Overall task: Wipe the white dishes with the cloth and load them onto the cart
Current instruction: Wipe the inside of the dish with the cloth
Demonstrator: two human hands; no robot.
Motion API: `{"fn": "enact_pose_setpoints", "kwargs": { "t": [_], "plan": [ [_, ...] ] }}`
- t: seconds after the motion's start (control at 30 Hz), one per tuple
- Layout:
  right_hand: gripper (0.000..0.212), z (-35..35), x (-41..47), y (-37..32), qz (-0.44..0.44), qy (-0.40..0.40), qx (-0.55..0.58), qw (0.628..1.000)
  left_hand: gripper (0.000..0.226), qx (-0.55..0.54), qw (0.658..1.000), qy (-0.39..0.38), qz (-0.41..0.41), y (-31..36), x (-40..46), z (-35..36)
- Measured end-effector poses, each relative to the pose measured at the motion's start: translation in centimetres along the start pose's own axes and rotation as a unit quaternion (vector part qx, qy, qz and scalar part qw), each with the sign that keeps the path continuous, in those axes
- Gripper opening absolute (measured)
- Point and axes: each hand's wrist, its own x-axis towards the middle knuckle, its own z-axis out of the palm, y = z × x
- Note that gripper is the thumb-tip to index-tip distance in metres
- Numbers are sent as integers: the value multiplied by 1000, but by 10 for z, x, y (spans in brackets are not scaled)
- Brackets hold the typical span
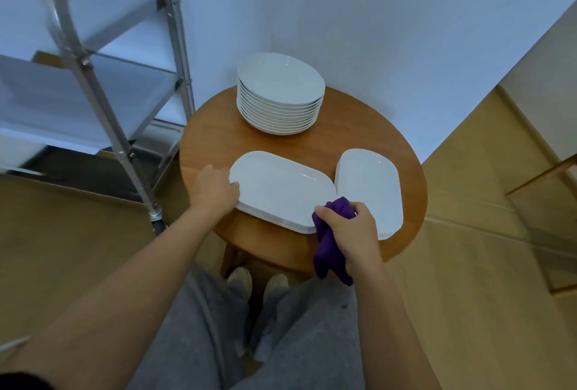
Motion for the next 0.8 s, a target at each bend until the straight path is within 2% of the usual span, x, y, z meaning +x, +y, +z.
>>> {"fn": "enact_pose_setpoints", "kwargs": {
  "t": [0.1,0.23,0.3,0.33,0.4,0.47,0.5,0.57,0.67,0.8],
  "plan": [
    [58,6,-1,1,-3,13,9,1000,26,-27,1000,-6,-6,4,1,-4],
    [60,6,-2,5,-3,34,22,999,24,-71,996,48,9,5,-6,-7],
    [57,6,-2,5,8,40,45,998,20,-162,986,41,-1,9,-11,-10],
    [55,6,-2,4,15,40,61,997,16,-219,975,29,-32,12,-13,-12],
    [48,5,-1,4,25,40,92,995,15,-336,931,-9,-144,17,-15,-17],
    [40,5,-1,5,29,37,114,992,25,-442,855,-77,-258,20,-17,-23],
    [36,5,-2,6,31,36,122,991,25,-475,825,-103,-287,21,-19,-25],
    [31,6,-5,8,29,50,135,989,26,-492,808,-136,-295,24,-25,-28],
    [28,4,-7,6,-40,133,101,985,47,-478,820,-147,-278,26,-31,-25],
    [40,-4,-13,-9,-203,242,33,948,37,-517,795,-122,-292,27,-49,-25]
  ]
}}
